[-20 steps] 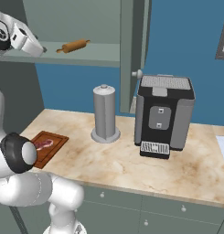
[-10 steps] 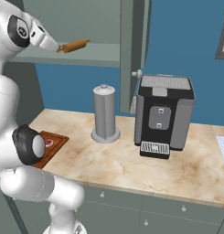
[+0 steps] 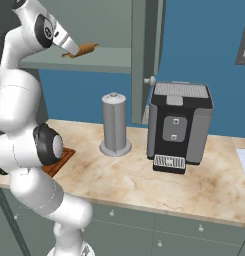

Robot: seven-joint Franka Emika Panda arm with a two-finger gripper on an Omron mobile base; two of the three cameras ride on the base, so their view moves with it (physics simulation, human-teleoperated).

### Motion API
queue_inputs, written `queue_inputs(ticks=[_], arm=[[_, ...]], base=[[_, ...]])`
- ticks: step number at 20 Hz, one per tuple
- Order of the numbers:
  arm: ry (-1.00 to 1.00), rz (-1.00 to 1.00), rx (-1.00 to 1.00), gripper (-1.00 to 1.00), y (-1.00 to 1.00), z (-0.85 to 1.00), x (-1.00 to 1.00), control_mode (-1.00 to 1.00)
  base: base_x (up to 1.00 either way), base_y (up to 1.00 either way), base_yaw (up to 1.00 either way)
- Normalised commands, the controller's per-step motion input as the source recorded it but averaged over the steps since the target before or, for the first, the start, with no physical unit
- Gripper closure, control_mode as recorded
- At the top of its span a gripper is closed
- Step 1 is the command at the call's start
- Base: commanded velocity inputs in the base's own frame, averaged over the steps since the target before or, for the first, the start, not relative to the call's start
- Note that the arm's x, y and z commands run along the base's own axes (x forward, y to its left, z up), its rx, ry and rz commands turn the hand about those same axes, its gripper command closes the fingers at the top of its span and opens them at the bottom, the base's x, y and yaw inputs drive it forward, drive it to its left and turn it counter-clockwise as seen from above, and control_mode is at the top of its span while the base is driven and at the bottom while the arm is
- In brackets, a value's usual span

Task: Open the cabinet, retrieve the rolling pin, and place it next to the meat on the cutting board to prepare for tenderizing.

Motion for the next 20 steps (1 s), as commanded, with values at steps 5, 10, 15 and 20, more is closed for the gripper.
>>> queue_inputs(ticks=[5, 10, 15, 20], arm=[[0.12, 0.16, 0.02, -1.0, 0.0, -0.06, 0.32, -1.0], [-0.02, 0.02, 0.0, -1.0, 0.06, -0.12, 0.16, -1.0], [-0.12, 0.0, 0.0, -1.0, 0.14, -0.19, 0.0, -1.0], [-0.1, 0.0, 0.0, -1.0, 0.08, -0.17, 0.02, -1.0]], base=[[0.0, 0.0, 0.0], [0.0, 0.0, 0.0], [0.0, 0.0, 0.0], [0.0, 0.0, 0.0]])
